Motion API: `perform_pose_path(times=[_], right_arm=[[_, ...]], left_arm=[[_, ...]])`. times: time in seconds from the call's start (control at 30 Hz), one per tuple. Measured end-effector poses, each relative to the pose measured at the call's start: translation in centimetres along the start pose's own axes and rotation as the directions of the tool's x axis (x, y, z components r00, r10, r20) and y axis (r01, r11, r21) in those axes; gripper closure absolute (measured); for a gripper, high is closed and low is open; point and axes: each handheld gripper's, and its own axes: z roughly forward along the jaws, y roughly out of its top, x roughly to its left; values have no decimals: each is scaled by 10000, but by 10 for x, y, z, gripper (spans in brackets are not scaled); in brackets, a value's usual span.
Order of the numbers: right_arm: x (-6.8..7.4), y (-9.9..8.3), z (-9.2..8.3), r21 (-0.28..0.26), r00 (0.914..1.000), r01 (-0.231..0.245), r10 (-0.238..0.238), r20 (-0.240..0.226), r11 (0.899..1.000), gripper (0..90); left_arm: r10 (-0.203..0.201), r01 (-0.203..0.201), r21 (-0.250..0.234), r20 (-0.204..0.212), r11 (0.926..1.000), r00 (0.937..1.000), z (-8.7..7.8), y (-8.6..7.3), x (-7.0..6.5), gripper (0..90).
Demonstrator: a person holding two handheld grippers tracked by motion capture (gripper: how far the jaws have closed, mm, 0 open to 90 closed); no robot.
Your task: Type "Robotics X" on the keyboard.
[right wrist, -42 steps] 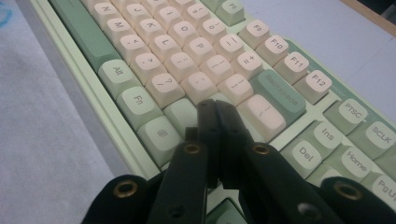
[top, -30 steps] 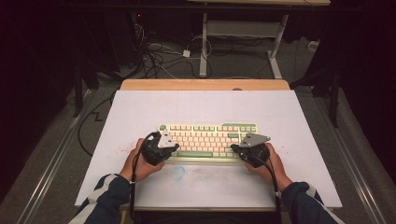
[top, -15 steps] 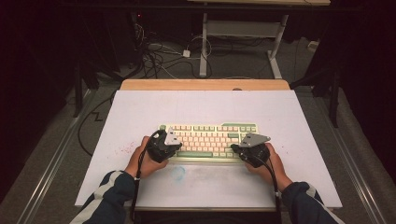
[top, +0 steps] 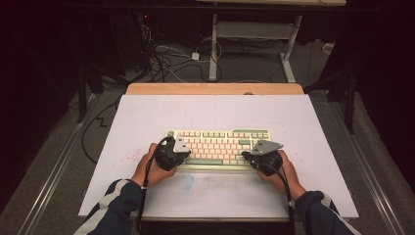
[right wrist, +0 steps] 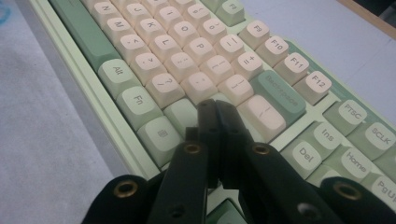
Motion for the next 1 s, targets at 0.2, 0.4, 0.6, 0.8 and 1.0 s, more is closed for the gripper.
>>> perform_pose_path(times=[0.2,0.4,0.6,0.8,1.0], right_arm=[[0,0,0,-7,10000,6,-6,-5,10000,900],[0,0,0,-18,10000,-5,5,-24,10000,900],[0,0,0,-18,10000,17,-17,-9,10000,900],[0,0,0,-20,10000,18,-18,-14,10000,900],[0,0,0,-18,10000,34,-34,-17,10000,900]], left_arm=[[-2,2,-26,53,10000,10000,0,1,0,868],[14,-16,134,83,9999,10000,2,-2,0,869],[8,-7,-59,110,10000,9999,-1,0,-1,855],[105,-104,-57,79,9999,9999,-1,0,-2,853],[137,-137,-95,62,9999,9999,-2,1,-1,841]])
